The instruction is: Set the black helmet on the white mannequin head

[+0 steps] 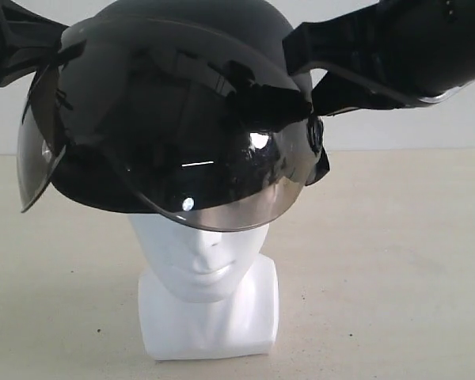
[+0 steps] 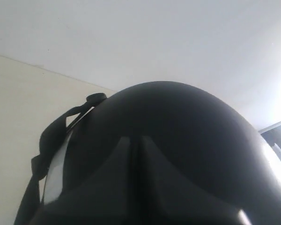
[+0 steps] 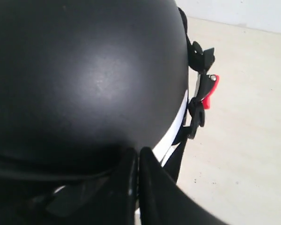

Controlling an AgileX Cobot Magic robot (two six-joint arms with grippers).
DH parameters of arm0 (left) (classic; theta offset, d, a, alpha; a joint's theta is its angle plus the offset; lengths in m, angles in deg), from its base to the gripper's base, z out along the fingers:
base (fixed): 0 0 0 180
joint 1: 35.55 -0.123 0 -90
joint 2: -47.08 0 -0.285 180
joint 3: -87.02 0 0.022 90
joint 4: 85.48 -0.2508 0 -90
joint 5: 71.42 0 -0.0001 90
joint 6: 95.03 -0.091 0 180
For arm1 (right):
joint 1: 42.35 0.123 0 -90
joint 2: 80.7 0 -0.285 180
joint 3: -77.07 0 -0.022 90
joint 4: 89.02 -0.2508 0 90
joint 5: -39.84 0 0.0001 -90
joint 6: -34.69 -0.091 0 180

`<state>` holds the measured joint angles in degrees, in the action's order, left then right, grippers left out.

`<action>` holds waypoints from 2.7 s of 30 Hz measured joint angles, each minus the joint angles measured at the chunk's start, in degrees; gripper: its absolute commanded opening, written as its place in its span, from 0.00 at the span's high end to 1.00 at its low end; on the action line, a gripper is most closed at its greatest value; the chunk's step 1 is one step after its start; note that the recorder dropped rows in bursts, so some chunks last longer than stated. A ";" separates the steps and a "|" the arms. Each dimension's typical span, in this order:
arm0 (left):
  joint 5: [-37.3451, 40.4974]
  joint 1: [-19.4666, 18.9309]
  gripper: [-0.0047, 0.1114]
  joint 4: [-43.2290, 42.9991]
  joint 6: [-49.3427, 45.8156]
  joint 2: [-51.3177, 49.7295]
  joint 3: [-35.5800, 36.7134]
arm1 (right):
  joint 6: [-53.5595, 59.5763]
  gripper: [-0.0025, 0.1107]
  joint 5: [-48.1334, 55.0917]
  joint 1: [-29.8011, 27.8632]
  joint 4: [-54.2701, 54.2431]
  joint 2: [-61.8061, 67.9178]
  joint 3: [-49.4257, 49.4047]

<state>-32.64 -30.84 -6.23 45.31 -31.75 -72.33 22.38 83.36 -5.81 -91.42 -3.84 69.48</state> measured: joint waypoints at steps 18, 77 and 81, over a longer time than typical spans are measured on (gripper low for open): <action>8.33 0.00 0.92 -2.16 3.19 6.99 -0.24 | -5.86 0.97 1.29 0.00 9.42 -0.51 -0.10; 26.33 0.00 0.92 -21.33 4.52 8.78 -13.35 | 42.42 0.97 -19.35 0.00 -54.56 -6.98 -6.87; 28.20 0.00 0.92 -21.65 4.78 8.78 -13.35 | 43.46 0.97 -21.86 0.00 -54.56 -7.26 -6.87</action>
<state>-4.44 -30.84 -27.88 50.08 -22.97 -85.68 65.84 61.50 -5.81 -145.99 -11.10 62.61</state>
